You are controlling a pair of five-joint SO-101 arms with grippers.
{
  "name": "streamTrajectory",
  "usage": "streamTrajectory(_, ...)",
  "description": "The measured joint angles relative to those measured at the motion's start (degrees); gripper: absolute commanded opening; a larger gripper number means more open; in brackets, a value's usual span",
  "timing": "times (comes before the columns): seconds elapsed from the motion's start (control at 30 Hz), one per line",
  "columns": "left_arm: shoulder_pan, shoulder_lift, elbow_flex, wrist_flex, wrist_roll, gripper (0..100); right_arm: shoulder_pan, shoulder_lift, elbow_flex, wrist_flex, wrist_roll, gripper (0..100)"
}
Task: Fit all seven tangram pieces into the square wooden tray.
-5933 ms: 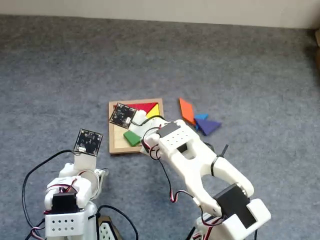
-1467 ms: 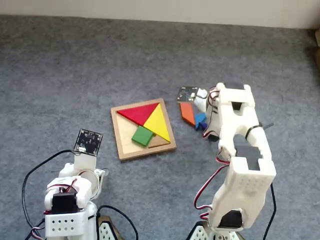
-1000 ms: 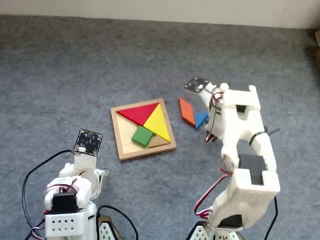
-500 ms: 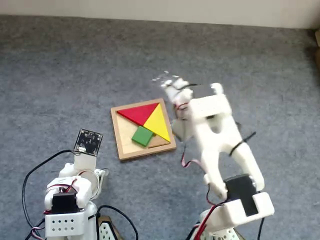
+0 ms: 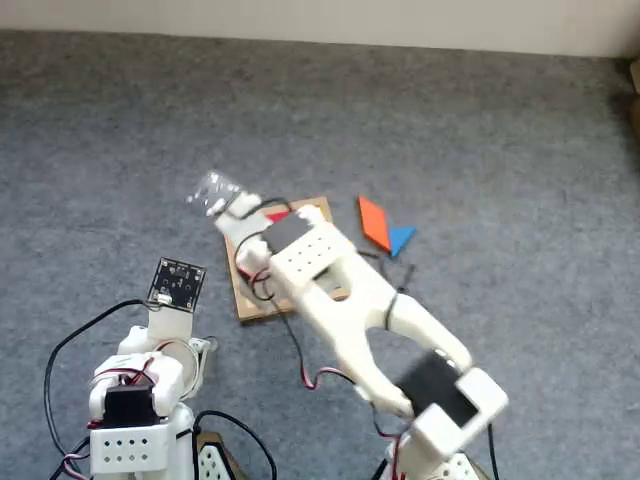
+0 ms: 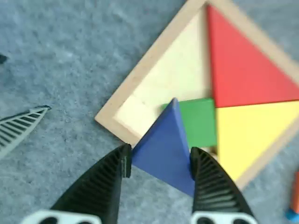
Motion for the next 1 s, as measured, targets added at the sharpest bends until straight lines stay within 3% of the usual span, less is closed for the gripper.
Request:
streamTrajectory(0.57,0.0,0.0,0.0,0.0,0.0,21,-2.73,6.86,-0.79,-2.55,-1.93,11.8)
streamTrajectory(0.77,0.0,0.0,0.0,0.0,0.0,21,-2.9,6.95,-0.79,-2.55,-1.93,24.5)
streamTrajectory(1.0,0.0,0.0,0.0,0.0,0.0,21,-2.73,6.95,-1.32,-2.55,-1.93,25.0)
